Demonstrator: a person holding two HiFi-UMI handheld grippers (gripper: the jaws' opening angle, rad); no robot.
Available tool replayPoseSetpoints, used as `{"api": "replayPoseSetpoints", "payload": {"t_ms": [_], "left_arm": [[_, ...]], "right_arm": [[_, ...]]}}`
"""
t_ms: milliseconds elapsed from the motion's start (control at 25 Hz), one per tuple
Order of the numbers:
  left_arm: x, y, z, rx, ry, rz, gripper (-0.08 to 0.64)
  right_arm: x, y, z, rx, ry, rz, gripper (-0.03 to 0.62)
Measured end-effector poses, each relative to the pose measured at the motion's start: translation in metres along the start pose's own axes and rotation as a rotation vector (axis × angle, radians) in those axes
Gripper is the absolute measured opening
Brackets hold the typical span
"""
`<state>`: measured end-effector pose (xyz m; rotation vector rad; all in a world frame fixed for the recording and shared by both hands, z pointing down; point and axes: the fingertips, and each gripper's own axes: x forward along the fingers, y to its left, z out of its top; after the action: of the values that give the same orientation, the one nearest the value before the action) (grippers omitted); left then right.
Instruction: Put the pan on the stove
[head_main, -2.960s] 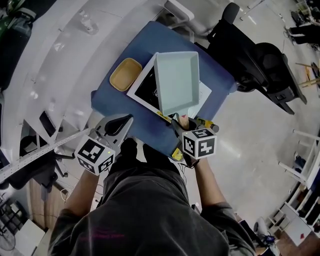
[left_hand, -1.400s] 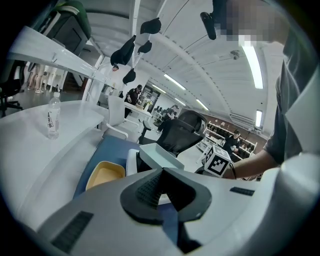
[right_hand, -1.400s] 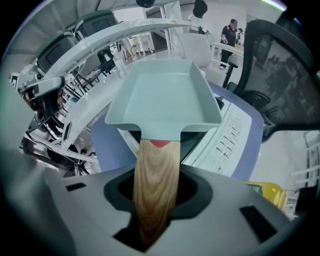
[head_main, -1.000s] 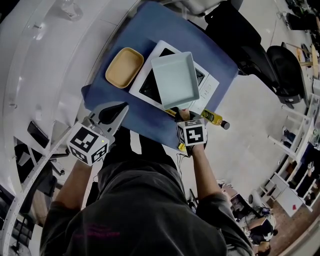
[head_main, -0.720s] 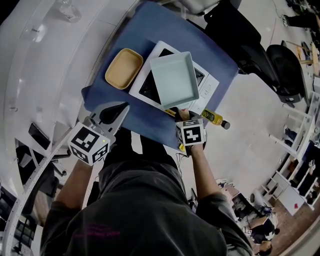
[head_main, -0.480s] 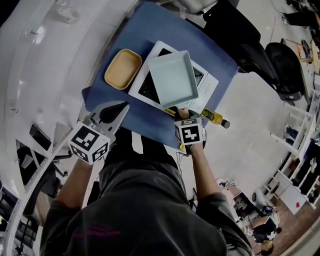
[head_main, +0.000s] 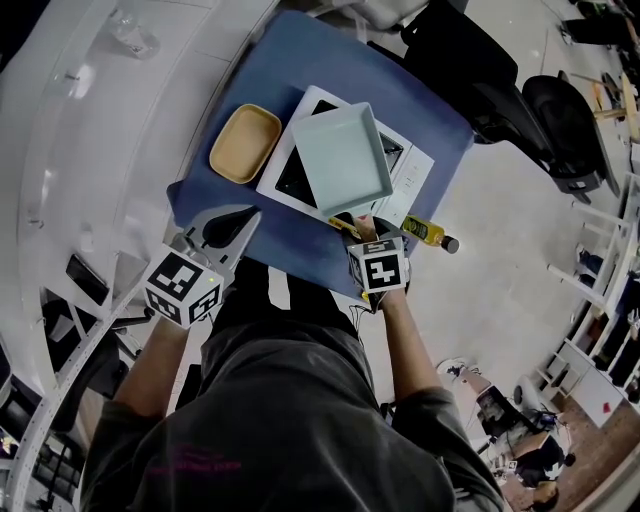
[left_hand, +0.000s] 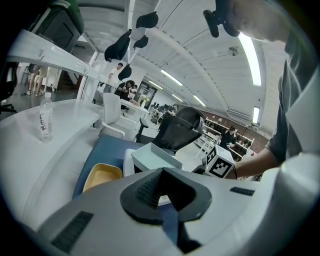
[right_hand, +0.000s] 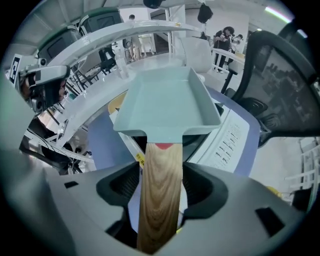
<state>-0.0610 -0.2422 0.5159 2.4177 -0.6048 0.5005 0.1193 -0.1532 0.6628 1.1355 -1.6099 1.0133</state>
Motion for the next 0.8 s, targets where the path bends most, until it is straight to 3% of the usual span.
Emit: {"api": "replayPoseSetpoints", "payload": {"t_ms": [480,800], "left_arm": [[0.004,-0.02,0.003,0.04,0.019,-0.002,0.002],[0.008,-0.036,0.015,0.085,0.015,0.004,0.002]], "right_arm": [[-0.026,-0.004,0.005,0.013,-0.114,0.018,0.265],[-0.052,0.004,0.013,0.003,-0.221,0.094,0.265]]}}
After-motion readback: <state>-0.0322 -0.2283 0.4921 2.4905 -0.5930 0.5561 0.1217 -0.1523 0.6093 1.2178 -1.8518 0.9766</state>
